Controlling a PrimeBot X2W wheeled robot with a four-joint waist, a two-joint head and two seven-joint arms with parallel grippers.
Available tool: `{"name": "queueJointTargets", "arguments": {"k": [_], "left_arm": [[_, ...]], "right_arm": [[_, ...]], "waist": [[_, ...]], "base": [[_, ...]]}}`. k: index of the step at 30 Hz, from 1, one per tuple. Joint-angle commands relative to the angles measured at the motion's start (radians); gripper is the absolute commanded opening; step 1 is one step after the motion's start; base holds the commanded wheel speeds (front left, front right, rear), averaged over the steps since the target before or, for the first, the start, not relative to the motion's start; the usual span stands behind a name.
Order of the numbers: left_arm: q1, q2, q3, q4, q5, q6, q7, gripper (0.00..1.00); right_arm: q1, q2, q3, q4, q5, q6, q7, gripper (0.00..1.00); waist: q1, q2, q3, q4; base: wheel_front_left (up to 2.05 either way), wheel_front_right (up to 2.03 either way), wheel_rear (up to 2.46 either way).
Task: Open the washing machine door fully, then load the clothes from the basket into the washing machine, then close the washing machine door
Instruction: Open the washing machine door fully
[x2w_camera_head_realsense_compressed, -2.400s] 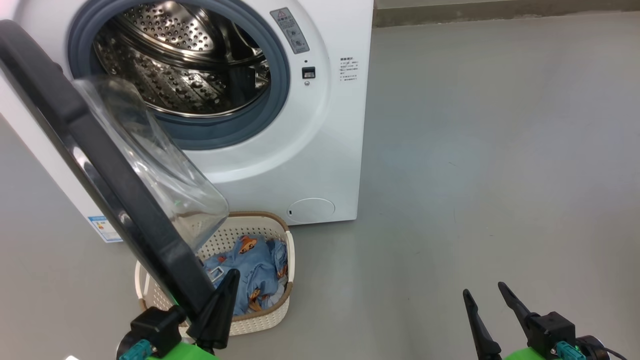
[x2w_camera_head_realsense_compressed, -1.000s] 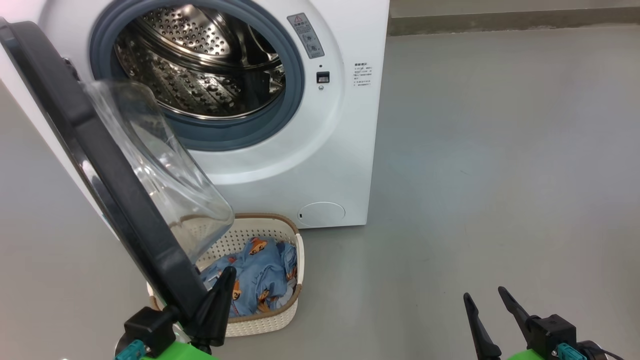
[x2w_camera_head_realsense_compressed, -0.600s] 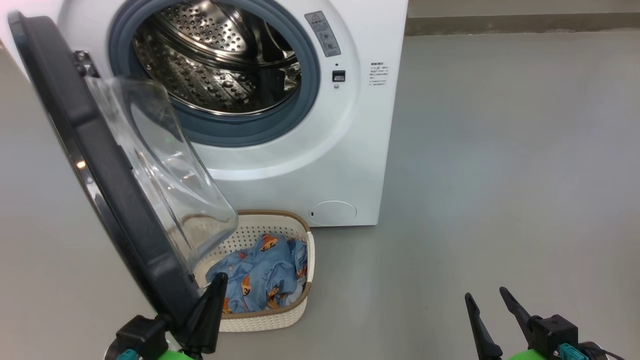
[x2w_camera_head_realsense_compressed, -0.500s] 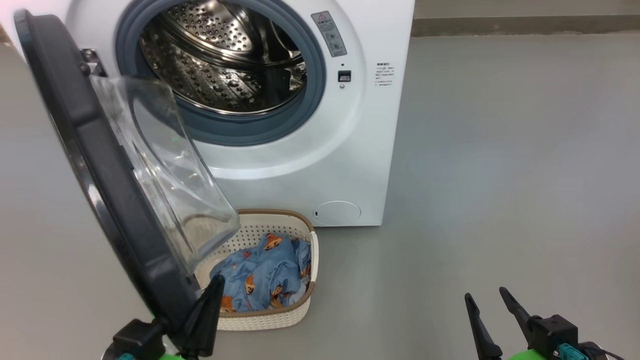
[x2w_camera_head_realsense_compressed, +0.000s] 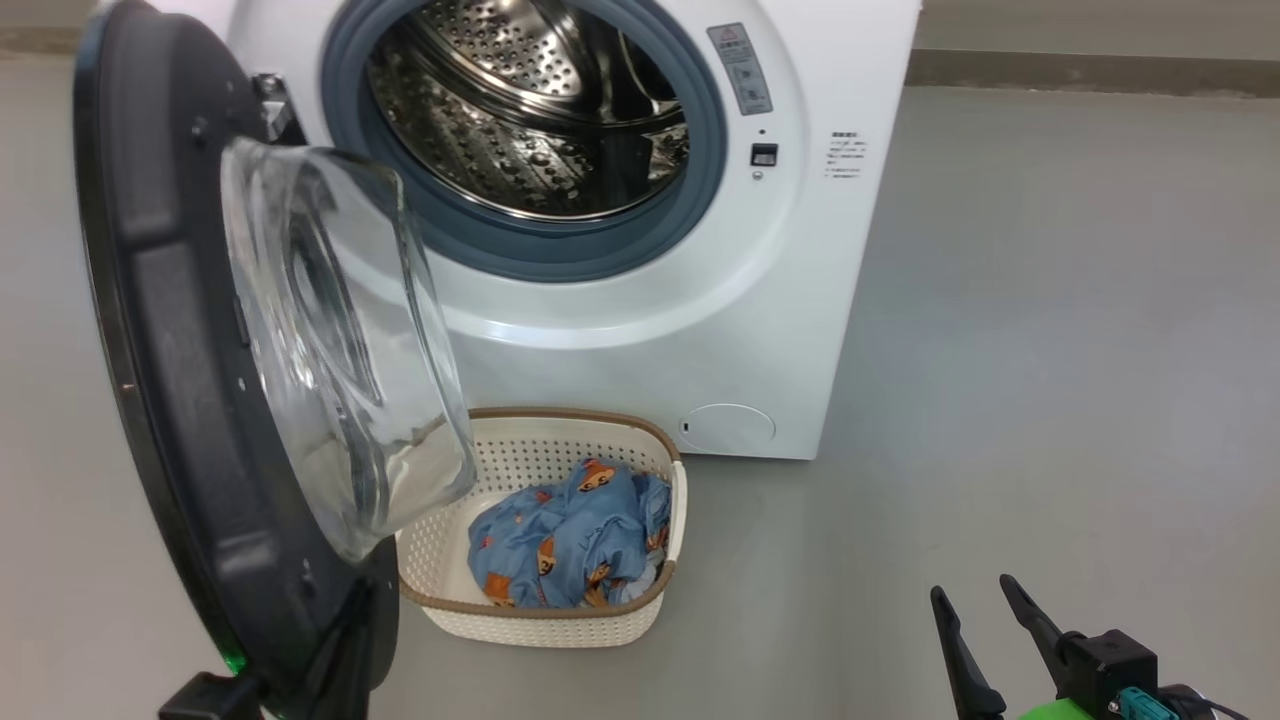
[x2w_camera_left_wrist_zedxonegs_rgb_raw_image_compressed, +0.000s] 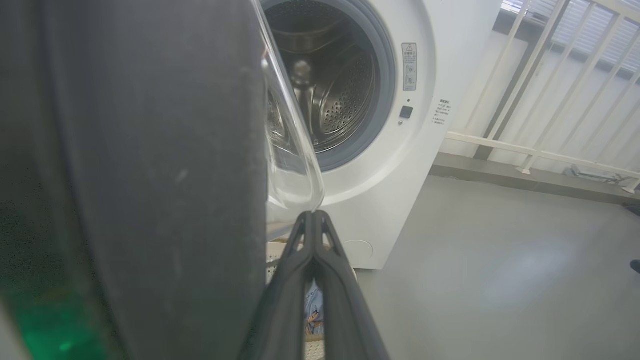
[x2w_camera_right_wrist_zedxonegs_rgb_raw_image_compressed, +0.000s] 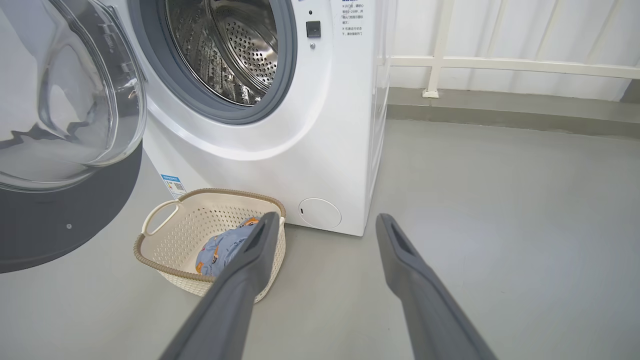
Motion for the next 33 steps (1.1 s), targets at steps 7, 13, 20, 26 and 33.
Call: {"name": "queueJointTargets", "arguments": {"k": [7,13,20,26,33], "left_arm": [[-0.013,0.006,0.135,-0.038,0.019,0.015,-0.006,0.00],[-0.011,0.000,0.193,-0.009,0.023,0.020,-0.006,0.00],[-0.036,-0.003,0.266,0.036,0.020,0.035,-0.006,0.00],[-0.068,0.001,0.337,0.068,0.010,0.046,-0.006,0.00],[-0.120,0.036,0.440,0.135,-0.008,0.058,-0.006,0.00]], "right_arm": [[-0.021,-0.006,0.022,-0.013,0.020,0.006,-0.012,1.00],[-0.024,-0.006,0.025,-0.009,0.023,0.006,-0.012,1.00],[-0.026,-0.006,0.032,-0.007,0.021,0.006,-0.012,1.00],[-0.023,-0.006,0.033,-0.010,0.019,0.006,-0.012,1.00],[-0.026,-0.006,0.035,-0.009,0.015,0.006,-0.012,1.00]], "waist": [[0.0000,0.0000,-0.008,0.059],[0.0000,0.0000,-0.010,0.077],[0.0000,0.0000,-0.010,0.071],[0.0000,0.0000,-0.008,0.056],[0.0000,0.0000,-0.001,0.037]], "base": [[0.00,0.00,0.00],[0.00,0.00,0.00],[0.00,0.00,0.00],[0.00,0.00,0.00],[0.00,0.00,0.00]]}}
